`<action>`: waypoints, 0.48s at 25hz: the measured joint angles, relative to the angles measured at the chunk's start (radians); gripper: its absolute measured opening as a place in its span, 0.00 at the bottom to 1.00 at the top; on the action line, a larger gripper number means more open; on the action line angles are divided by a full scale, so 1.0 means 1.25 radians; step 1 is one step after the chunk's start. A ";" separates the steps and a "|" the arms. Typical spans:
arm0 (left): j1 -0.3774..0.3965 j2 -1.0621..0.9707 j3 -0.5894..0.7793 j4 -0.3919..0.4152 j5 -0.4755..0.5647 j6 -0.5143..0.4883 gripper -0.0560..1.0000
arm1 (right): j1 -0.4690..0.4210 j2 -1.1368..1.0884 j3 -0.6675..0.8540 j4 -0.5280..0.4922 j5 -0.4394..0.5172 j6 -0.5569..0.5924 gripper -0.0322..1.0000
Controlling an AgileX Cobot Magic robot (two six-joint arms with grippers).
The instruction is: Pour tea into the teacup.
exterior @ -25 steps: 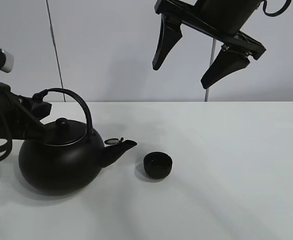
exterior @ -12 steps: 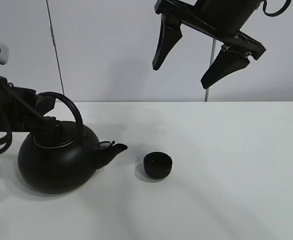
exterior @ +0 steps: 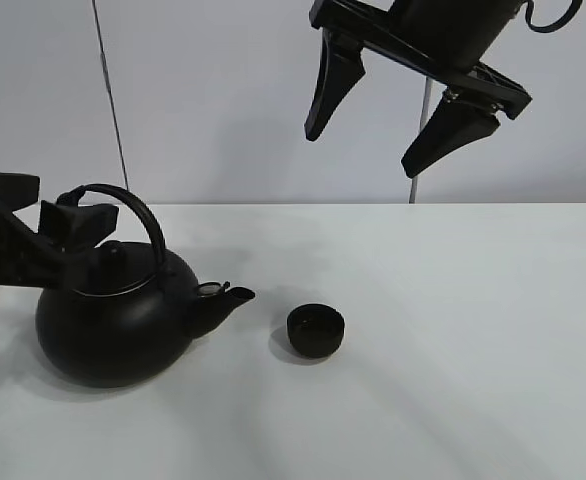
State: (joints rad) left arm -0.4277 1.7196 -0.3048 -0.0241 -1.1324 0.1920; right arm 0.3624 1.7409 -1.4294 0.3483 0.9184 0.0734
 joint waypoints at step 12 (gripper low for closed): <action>-0.044 -0.169 0.009 -0.059 0.192 0.007 0.62 | 0.000 0.000 0.000 0.005 0.000 0.000 0.62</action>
State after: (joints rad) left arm -0.4825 1.5078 -0.2938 -0.0974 -0.8926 0.2010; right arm 0.3624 1.7409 -1.4294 0.3551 0.9184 0.0734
